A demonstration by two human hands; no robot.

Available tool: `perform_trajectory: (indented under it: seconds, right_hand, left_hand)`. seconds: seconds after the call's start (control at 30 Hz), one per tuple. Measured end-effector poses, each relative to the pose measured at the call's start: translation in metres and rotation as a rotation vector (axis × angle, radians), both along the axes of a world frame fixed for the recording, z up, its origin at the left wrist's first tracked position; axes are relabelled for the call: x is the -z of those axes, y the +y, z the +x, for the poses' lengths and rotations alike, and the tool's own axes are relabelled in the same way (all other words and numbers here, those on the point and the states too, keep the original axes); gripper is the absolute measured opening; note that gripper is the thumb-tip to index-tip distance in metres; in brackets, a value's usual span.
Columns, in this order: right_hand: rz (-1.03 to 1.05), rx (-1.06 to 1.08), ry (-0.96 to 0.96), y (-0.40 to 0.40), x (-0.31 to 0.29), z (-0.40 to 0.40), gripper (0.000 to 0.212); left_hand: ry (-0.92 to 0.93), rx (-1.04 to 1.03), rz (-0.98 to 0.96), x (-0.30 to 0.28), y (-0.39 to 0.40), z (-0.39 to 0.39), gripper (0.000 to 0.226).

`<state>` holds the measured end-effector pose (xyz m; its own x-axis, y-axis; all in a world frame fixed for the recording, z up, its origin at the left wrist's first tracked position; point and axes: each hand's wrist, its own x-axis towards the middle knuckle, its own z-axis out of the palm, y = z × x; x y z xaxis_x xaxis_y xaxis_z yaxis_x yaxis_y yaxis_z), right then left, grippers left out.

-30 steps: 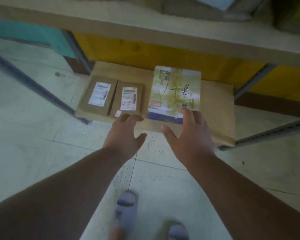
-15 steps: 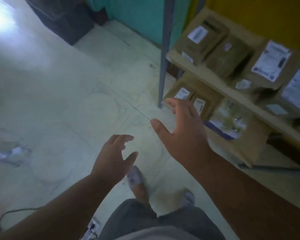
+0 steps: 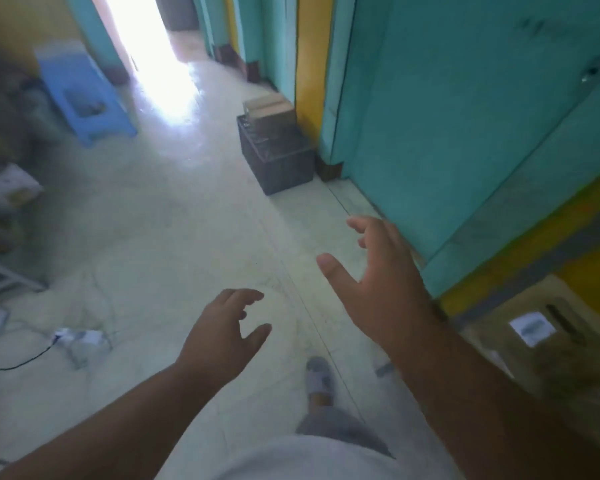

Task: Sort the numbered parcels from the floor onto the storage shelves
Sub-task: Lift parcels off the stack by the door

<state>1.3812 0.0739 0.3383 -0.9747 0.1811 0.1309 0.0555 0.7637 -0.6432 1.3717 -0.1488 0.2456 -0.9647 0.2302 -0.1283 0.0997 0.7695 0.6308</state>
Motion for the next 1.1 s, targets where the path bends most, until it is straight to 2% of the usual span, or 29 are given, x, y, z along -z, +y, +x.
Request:
perform_trajectory:
  seconds: [0.27,0.47,0.7,0.93,1.1]
  right_hand:
    - [0.045,-0.246,0.055,-0.044,-0.047,-0.222,0.056]
    - [0.041,-0.339,0.035,-0.114,-0.017,-0.357,0.054]
    - [0.051,-0.214,0.014,-0.131,-0.022,-0.502,0.056]
    - [0.077,0.002,0.015,-0.091,-0.021,-0.643,0.055]
    - [0.107,-0.017,0.011,-0.081,-0.014,-0.774,0.054]
  left_hand:
    - [0.025,-0.269,-0.011,-0.025,-0.041,-0.140,0.055]
    - [0.021,-0.427,0.057,-0.008,-0.094,-0.257,0.052]
    - [0.010,-0.294,0.018,-0.017,-0.131,-0.447,0.050]
    - [0.061,-0.114,0.008,-0.023,-0.099,-0.638,0.049]
    - [0.080,-0.132,0.047,-0.026,-0.091,-0.770,0.048]
